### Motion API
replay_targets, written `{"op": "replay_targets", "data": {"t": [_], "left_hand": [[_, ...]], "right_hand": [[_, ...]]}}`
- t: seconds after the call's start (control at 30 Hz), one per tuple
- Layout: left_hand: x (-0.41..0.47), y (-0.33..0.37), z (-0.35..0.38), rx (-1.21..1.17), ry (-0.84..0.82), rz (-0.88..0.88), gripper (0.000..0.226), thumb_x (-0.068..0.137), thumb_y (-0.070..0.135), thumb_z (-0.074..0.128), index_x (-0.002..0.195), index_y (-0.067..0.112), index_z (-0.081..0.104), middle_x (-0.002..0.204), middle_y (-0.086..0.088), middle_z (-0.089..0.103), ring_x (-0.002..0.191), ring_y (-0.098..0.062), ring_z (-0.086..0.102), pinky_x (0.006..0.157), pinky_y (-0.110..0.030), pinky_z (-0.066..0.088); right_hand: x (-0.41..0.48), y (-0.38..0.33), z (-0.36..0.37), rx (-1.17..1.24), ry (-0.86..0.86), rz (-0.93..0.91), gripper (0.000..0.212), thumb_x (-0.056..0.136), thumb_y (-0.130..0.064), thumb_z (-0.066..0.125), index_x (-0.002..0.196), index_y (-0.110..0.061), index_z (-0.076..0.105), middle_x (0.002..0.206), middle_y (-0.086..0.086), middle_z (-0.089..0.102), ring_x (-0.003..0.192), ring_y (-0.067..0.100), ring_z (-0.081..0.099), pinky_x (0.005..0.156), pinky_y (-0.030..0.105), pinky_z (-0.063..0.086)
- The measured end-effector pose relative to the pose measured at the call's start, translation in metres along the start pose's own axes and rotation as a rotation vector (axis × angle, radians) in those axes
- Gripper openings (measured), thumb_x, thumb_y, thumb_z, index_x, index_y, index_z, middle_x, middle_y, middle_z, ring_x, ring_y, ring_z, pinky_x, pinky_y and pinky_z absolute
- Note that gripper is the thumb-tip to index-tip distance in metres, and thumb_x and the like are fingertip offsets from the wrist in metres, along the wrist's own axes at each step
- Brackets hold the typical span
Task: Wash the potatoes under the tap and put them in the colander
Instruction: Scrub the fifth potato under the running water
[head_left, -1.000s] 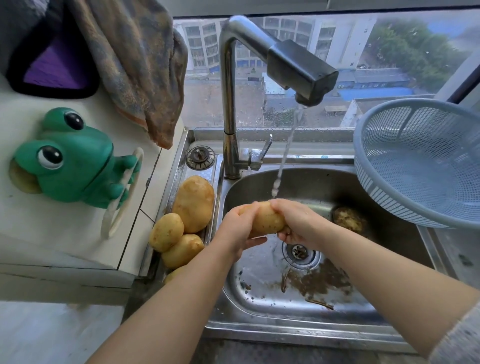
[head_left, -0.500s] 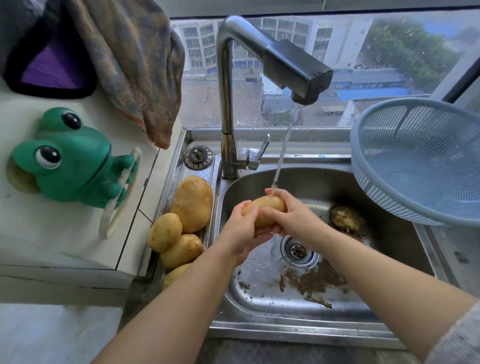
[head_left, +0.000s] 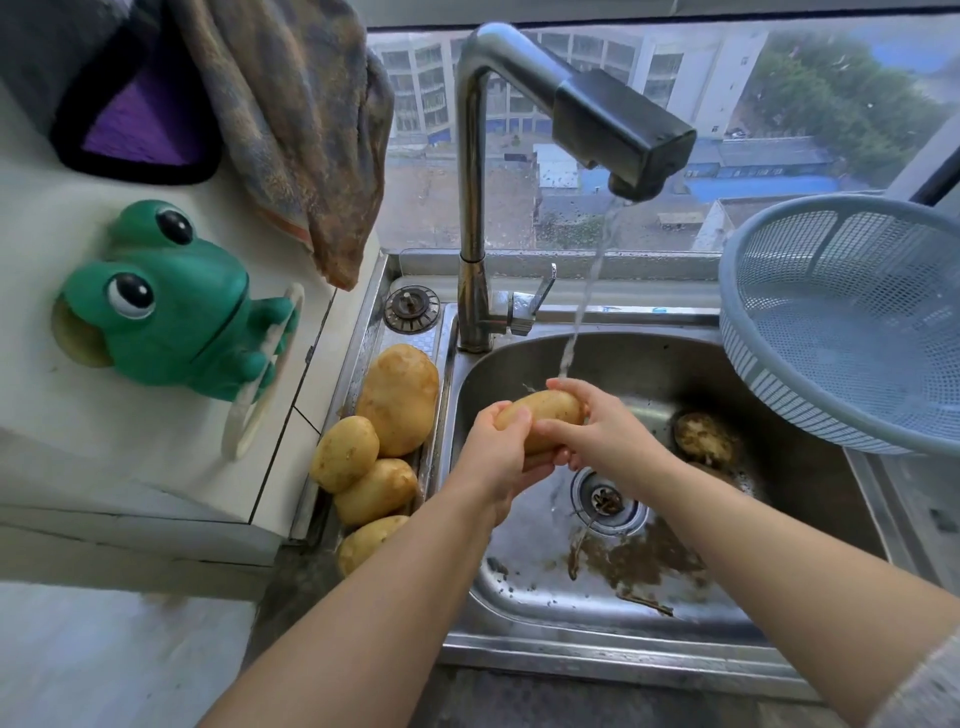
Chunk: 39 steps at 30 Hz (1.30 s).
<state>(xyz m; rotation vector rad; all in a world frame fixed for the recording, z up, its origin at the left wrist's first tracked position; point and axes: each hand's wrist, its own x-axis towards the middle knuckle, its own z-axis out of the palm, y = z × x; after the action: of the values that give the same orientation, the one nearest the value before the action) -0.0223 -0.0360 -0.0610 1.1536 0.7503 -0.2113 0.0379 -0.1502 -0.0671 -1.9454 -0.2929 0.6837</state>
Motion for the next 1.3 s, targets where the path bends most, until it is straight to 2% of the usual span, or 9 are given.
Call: {"op": "replay_targets", "data": {"t": [0.17,0.3,0.53,0.73,0.83,0.97,1.07,1.17,1.3], "left_hand": [[0.000,0.007,-0.002,0.012,-0.009,-0.007,0.026,0.105,0.025,0.039,0.130,0.019,0.037,0.119,-0.023,0.058,0.097,-0.035,0.070,0.086,-0.039,0.058],[-0.004,0.009,0.003,0.039,-0.015,0.003,0.013,0.105,0.026,0.038,0.117,0.020,0.040,0.109,-0.017,0.060,0.097,-0.034,0.069,0.082,-0.036,0.058],[-0.004,0.009,-0.002,0.087,0.009,-0.023,0.031,0.106,0.029,0.036,0.135,0.019,0.036,0.101,-0.009,0.055,0.084,-0.024,0.067,0.078,-0.036,0.058],[-0.012,0.005,0.002,-0.041,-0.068,-0.241,0.043,0.102,0.050,0.032,0.110,0.016,0.057,0.103,-0.010,0.062,0.101,-0.028,0.063,0.080,-0.048,0.055],[-0.010,0.004,0.000,-0.119,-0.042,-0.283,0.044,0.100,0.051,0.032,0.102,0.019,0.061,0.104,-0.010,0.066,0.106,-0.027,0.061,0.082,-0.050,0.054],[-0.011,0.005,0.002,-0.200,-0.037,-0.313,0.054,0.095,0.058,0.037,0.101,0.014,0.067,0.096,-0.012,0.071,0.095,-0.023,0.067,0.075,-0.044,0.056],[-0.014,0.002,0.007,-0.195,-0.011,-0.296,0.052,0.096,0.057,0.036,0.095,0.013,0.065,0.091,-0.013,0.069,0.090,-0.024,0.067,0.078,-0.041,0.056],[-0.013,-0.002,0.011,-0.150,-0.017,-0.291,0.059,0.099,0.055,0.029,0.103,0.009,0.065,0.073,-0.011,0.069,0.075,-0.021,0.068,0.065,-0.034,0.058],[-0.011,-0.008,0.014,-0.054,-0.014,-0.257,0.067,0.102,0.055,0.021,0.115,0.005,0.063,0.077,-0.011,0.068,0.074,-0.020,0.066,0.061,-0.031,0.056]], "right_hand": [[0.004,0.001,-0.007,0.125,-0.064,0.027,0.055,0.087,-0.011,0.063,0.138,-0.023,0.046,0.110,0.012,0.059,0.071,0.017,0.063,0.068,0.028,0.054],[0.003,-0.001,-0.009,-0.007,0.011,-0.015,0.049,0.088,-0.029,0.067,0.133,-0.027,0.049,0.109,0.006,0.061,0.072,0.015,0.064,0.063,0.023,0.054],[0.000,0.000,-0.021,-0.355,-0.110,-0.130,0.069,0.083,-0.028,0.075,0.142,-0.028,0.039,0.119,-0.003,0.058,0.105,0.013,0.059,0.086,0.021,0.045],[-0.001,-0.016,-0.002,0.046,0.050,-0.133,0.035,0.084,-0.033,0.071,0.116,-0.031,0.056,0.109,-0.004,0.058,0.097,0.010,0.058,0.076,0.020,0.052],[-0.003,-0.019,0.015,0.088,0.162,-0.170,0.045,0.078,-0.026,0.079,0.116,-0.028,0.055,0.103,-0.008,0.058,0.092,0.006,0.058,0.074,0.014,0.050],[-0.003,-0.020,0.026,0.167,0.254,-0.144,0.062,0.070,-0.026,0.084,0.123,-0.025,0.052,0.104,-0.010,0.059,0.095,0.002,0.058,0.083,0.016,0.048],[-0.002,-0.022,0.029,0.177,0.324,-0.113,0.039,0.076,-0.029,0.079,0.107,-0.019,0.058,0.092,-0.006,0.062,0.085,0.008,0.060,0.077,0.023,0.050],[-0.001,-0.022,0.031,0.185,0.411,-0.089,0.020,0.085,-0.032,0.070,0.094,-0.016,0.061,0.083,-0.003,0.063,0.079,0.011,0.060,0.071,0.023,0.048],[0.007,-0.020,0.030,0.404,0.467,0.061,0.030,0.095,-0.037,0.053,0.079,-0.016,0.068,0.083,0.005,0.069,0.085,0.023,0.064,0.080,0.035,0.052]]}}
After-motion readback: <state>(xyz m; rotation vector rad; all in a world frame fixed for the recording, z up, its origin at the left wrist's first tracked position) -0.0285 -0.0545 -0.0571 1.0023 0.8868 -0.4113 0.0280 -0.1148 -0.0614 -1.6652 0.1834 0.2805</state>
